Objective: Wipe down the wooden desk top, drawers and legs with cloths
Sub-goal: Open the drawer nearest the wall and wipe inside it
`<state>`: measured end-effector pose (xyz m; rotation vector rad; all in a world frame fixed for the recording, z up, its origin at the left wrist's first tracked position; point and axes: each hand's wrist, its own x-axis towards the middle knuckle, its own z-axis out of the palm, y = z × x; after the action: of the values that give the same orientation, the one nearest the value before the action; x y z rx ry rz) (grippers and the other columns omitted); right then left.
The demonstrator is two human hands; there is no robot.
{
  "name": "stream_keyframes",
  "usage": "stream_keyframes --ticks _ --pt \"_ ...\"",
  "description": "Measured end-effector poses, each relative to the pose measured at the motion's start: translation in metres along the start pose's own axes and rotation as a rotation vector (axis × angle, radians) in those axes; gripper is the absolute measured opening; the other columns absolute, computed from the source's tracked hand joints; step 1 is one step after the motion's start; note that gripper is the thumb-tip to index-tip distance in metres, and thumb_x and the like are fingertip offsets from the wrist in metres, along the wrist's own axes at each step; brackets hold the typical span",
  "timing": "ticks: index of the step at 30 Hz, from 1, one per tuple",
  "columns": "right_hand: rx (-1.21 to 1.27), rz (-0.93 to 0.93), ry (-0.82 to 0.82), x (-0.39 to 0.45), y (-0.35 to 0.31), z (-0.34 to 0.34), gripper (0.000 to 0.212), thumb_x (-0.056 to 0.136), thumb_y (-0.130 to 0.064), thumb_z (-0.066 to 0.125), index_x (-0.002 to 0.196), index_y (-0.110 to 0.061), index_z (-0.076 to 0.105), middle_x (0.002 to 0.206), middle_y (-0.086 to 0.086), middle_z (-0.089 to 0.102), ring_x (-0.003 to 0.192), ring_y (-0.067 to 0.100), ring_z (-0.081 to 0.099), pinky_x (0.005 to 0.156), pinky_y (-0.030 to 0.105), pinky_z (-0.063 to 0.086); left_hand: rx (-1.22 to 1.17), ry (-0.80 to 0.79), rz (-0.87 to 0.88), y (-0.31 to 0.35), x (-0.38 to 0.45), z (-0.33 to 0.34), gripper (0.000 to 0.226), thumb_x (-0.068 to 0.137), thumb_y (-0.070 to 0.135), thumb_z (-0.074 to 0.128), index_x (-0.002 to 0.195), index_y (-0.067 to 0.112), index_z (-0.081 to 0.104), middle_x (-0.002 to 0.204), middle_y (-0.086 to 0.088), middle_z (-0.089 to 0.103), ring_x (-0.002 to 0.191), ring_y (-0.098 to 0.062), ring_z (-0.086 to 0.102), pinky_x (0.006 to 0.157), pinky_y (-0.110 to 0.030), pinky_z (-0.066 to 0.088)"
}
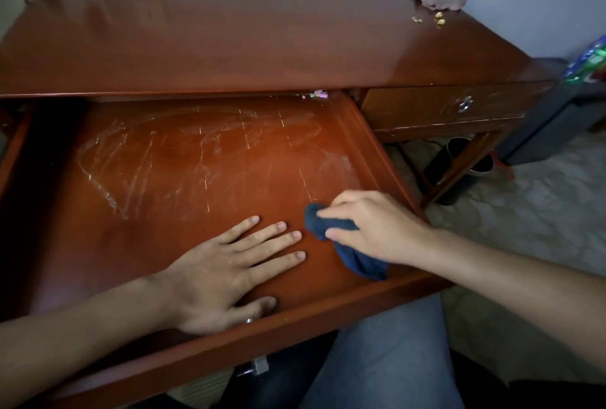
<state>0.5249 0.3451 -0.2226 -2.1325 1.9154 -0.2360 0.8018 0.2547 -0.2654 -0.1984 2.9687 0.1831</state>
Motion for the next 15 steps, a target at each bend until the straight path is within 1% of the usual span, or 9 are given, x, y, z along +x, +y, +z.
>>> stream_keyframes --ticks 2,4,5,6,8,9,11,13,15 --pt "-0.297 0.318 0.053 0.007 0.008 -0.005 0.030 0.102 -0.032 0.056 0.123 -0.014 0.067 0.117 0.006 0.064 0.103 0.026 0.068 0.082 0.034 0.052 0.000 0.038 -0.006 -0.001 0.000 0.002 0.070 0.107 0.065 0.019 0.161 0.040 -0.017 0.168 0.013 -0.027 0.152 -0.008 -0.031 0.124 -0.042 -0.016" --pt "-0.564 0.475 0.037 0.014 -0.001 0.001 0.025 0.103 -0.023 0.049 0.120 -0.008 0.062 0.117 0.011 0.060 0.100 0.032 0.070 0.074 0.034 0.051 -0.002 0.068 -0.008 -0.001 -0.001 0.004 0.069 0.107 0.065 0.019 0.162 0.040 -0.014 0.169 0.013 -0.023 0.154 -0.009 -0.027 0.124 -0.043 -0.014" --pt "-0.597 0.432 0.046 0.018 -0.009 0.006 0.026 0.104 -0.020 0.049 0.124 -0.007 0.059 0.120 0.013 0.058 0.098 0.032 0.070 0.071 0.035 0.050 -0.001 0.079 -0.009 -0.001 -0.001 0.004 0.069 0.107 0.066 0.019 0.162 0.039 -0.012 0.170 0.012 -0.021 0.155 -0.010 -0.025 0.124 -0.044 -0.012" --pt "-0.556 0.310 0.062 0.020 -0.018 0.013 0.028 0.105 -0.020 0.048 0.129 -0.007 0.056 0.122 0.013 0.055 0.097 0.032 0.069 0.070 0.036 0.049 0.003 0.087 -0.011 -0.001 -0.001 0.005 0.069 0.107 0.066 0.019 0.163 0.039 -0.012 0.170 0.012 -0.020 0.155 -0.010 -0.024 0.124 -0.044 -0.012" --pt "-0.342 0.024 -0.012 0.014 -0.032 0.019 0.038 0.107 -0.026 0.049 0.141 -0.011 0.048 0.128 0.009 0.050 0.102 0.029 0.063 0.079 0.040 0.052 0.003 0.090 -0.014 -0.001 -0.001 0.006 0.069 0.106 0.067 0.018 0.162 0.040 -0.013 0.170 0.012 -0.021 0.155 -0.011 -0.025 0.124 -0.045 -0.012" --pt "-0.248 -0.051 -0.067 0.009 -0.035 0.016 0.042 0.106 -0.030 0.050 0.146 -0.014 0.046 0.129 0.006 0.048 0.104 0.026 0.059 0.085 0.041 0.052 0.000 0.084 -0.017 0.000 -0.001 0.007 0.069 0.106 0.067 0.018 0.161 0.041 -0.015 0.170 0.012 -0.022 0.154 -0.011 -0.026 0.124 -0.045 -0.012" --pt "-0.201 0.006 -0.115 -0.001 -0.026 0.003 0.039 0.105 -0.033 0.052 0.141 -0.017 0.050 0.126 0.003 0.046 0.097 0.025 0.060 0.082 0.039 0.051 0.005 0.101 -0.017 0.000 -0.001 0.006 0.069 0.106 0.068 0.018 0.162 0.041 -0.013 0.171 0.012 -0.019 0.155 -0.011 -0.024 0.125 -0.045 -0.011" --pt "-0.402 0.249 -0.128 -0.010 -0.011 -0.003 0.029 0.104 -0.028 0.053 0.127 -0.011 0.056 0.121 0.009 0.044 0.085 0.031 0.066 0.068 0.036 0.046 0.015 0.117 -0.023 0.000 0.000 0.006 0.069 0.106 0.068 0.017 0.162 0.041 -0.011 0.171 0.011 -0.016 0.156 -0.013 -0.022 0.125 -0.046 -0.010" --pt "-0.628 0.447 -0.172 -0.013 -0.004 -0.003 0.025 0.100 -0.013 0.052 0.122 -0.003 0.059 0.124 0.016 0.045 0.085 0.031 0.068 0.064 0.035 0.041 0.020 0.109 -0.031 0.001 0.000 0.006 0.069 0.105 0.069 0.017 0.162 0.042 -0.012 0.171 0.011 -0.017 0.156 -0.013 -0.023 0.124 -0.046 -0.010"
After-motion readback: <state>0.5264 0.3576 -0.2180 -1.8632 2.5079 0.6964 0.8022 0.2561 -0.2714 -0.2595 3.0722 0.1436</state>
